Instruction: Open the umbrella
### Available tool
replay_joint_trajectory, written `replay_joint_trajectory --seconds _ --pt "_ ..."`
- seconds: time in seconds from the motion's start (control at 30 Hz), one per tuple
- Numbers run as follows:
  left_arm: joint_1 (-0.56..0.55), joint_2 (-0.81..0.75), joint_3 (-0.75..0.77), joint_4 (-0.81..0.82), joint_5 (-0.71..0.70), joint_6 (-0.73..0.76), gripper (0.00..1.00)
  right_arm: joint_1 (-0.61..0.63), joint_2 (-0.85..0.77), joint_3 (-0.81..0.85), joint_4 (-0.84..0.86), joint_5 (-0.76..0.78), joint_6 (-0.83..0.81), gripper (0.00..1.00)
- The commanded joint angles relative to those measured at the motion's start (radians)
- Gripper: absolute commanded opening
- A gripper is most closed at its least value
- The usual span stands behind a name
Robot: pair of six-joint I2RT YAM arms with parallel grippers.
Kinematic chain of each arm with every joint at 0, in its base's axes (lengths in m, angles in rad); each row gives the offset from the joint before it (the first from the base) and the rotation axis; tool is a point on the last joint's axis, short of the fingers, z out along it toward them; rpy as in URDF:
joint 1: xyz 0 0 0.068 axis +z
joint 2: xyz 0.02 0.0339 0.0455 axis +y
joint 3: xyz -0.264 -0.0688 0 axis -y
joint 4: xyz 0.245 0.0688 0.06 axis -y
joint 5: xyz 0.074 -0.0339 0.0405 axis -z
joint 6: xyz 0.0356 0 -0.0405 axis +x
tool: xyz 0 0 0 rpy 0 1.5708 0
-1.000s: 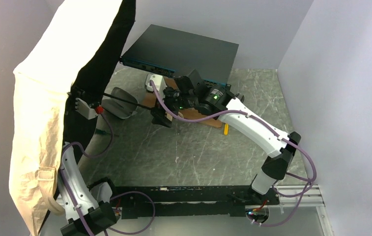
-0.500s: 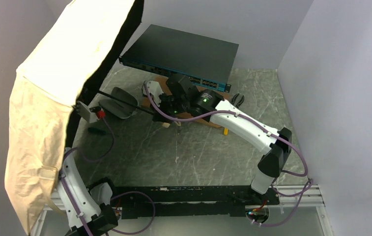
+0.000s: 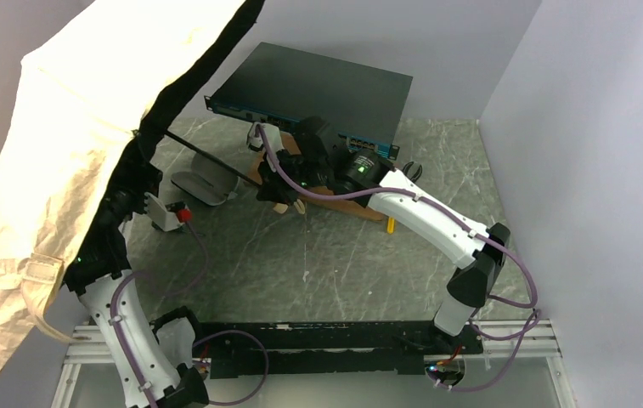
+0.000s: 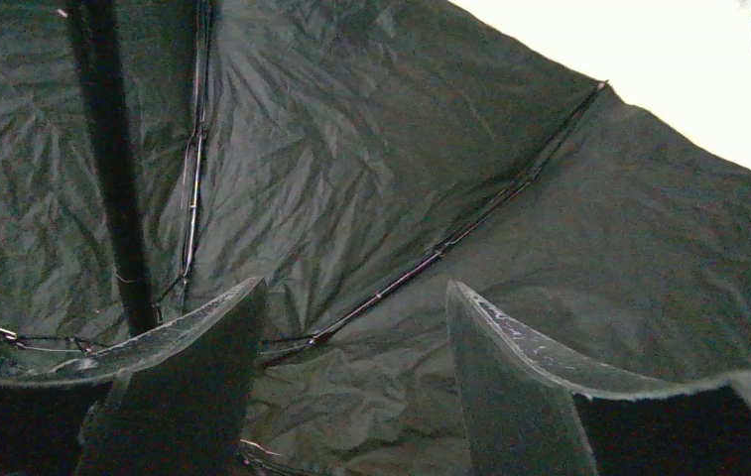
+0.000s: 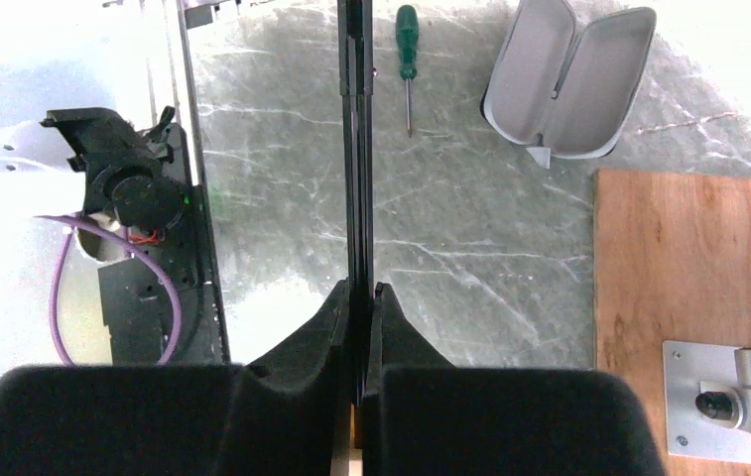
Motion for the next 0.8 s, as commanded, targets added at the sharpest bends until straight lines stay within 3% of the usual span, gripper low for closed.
replay_joint_trajectory --seconds 0.0,0.17,0.33,0.77 --pt "-0.006 0.001 -0.011 0.206 -0.028 -0.010 0.69 0.009 -0.078 0.022 0.108 -0.038 -0.007 0.00" --pt "-0.006 -0.023 -0.048 0.397 0.069 -0.129 0.68 0.016 -0.073 0.007 0.074 -0.032 -0.028 0.00" --pt "-0.006 -0.047 -0.107 0.534 0.154 -0.149 0.69 0.018 -0.080 -0.014 0.069 -0.018 -0.018 0.00" --pt "-0.006 0.028 -0.119 0.668 -0.016 -0.112 0.55 0.020 -0.156 -0.108 0.084 -0.027 -0.038 0.00"
